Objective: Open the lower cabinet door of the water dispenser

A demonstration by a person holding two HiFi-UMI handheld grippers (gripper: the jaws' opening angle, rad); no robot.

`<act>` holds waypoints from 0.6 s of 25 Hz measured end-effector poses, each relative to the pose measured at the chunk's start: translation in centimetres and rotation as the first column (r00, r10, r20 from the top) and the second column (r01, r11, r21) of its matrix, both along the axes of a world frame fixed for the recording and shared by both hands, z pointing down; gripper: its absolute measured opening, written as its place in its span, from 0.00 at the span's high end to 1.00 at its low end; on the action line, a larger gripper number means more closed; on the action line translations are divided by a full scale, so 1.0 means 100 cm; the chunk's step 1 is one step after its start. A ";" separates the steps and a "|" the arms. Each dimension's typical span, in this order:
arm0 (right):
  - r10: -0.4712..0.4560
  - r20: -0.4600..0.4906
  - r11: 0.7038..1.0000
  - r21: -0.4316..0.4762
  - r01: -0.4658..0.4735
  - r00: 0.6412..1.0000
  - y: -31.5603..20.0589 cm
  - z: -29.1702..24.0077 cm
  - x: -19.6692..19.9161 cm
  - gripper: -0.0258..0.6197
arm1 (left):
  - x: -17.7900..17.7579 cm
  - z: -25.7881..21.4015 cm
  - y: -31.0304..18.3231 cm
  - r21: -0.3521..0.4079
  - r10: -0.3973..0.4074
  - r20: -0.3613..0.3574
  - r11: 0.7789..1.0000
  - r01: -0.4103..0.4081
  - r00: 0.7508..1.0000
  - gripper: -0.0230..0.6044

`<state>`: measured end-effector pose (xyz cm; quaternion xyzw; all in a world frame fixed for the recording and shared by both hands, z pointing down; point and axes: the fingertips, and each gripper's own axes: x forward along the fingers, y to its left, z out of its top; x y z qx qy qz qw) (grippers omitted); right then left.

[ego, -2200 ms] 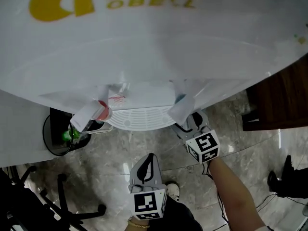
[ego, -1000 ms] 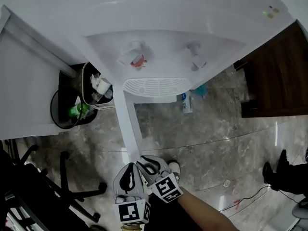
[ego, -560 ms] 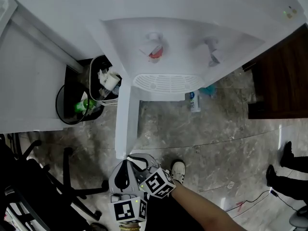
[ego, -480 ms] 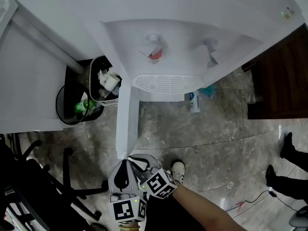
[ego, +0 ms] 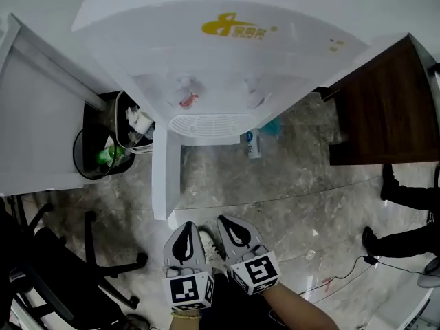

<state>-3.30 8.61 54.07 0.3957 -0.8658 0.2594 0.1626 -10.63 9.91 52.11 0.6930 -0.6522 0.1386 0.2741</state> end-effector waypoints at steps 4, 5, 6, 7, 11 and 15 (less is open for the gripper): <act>0.113 -0.052 0.994 -0.004 -0.113 0.992 -0.003 -0.026 0.039 0.96 | 0.026 -0.011 -0.006 -0.008 0.052 -0.014 0.999 -0.052 0.999 0.95; 0.125 -0.066 0.992 -0.003 -0.125 0.990 -0.004 -0.029 0.045 0.96 | 0.030 -0.013 -0.007 -0.008 0.060 -0.015 0.998 -0.060 0.998 0.95; 0.132 -0.075 0.991 -0.002 -0.133 0.988 -0.005 -0.032 0.048 0.96 | 0.033 -0.015 -0.009 -0.007 0.065 -0.017 0.998 -0.065 0.998 0.95; 0.137 -0.076 0.990 -0.002 -0.138 0.988 -0.005 -0.035 0.050 0.96 | 0.035 -0.017 -0.011 -0.005 0.068 -0.018 0.998 -0.068 0.998 0.95; 0.149 -0.053 0.989 -0.005 -0.150 0.987 -0.010 -0.040 0.048 0.96 | 0.036 -0.021 -0.014 -0.004 0.072 -0.016 0.997 -0.072 0.997 0.95; 0.132 -0.082 0.991 -0.015 -0.133 0.988 -0.009 -0.037 0.041 0.96 | 0.036 -0.023 -0.014 -0.007 0.072 -0.011 0.997 -0.072 0.997 0.95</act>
